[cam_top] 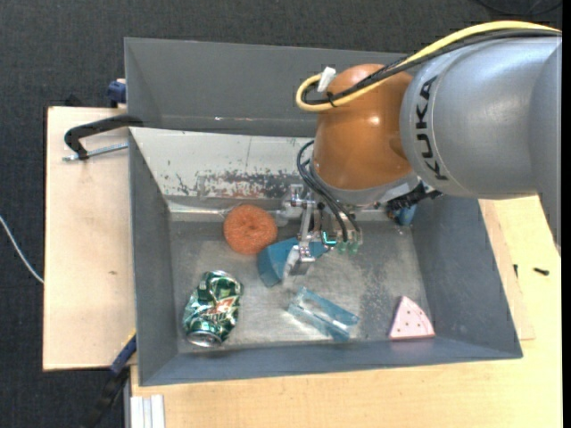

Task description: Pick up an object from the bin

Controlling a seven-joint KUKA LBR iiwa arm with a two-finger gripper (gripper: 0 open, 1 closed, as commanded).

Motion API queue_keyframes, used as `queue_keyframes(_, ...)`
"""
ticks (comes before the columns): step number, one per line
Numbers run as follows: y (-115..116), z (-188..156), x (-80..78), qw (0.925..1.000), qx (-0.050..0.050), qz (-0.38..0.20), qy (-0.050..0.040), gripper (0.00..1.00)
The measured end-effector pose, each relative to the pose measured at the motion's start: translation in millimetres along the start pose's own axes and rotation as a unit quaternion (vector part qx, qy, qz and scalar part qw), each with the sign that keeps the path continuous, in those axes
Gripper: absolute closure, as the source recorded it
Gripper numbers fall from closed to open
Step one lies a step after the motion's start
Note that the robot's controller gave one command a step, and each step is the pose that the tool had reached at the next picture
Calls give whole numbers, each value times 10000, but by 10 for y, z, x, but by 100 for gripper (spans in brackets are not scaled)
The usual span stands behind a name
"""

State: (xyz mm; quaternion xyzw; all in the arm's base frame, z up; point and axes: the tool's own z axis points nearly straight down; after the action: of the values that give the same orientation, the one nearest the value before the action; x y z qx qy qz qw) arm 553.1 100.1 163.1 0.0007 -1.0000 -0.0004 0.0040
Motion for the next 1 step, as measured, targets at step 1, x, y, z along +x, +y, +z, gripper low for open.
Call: queue_keyframes(1,-4,-46,-19,10000,-4,3,-42,0)
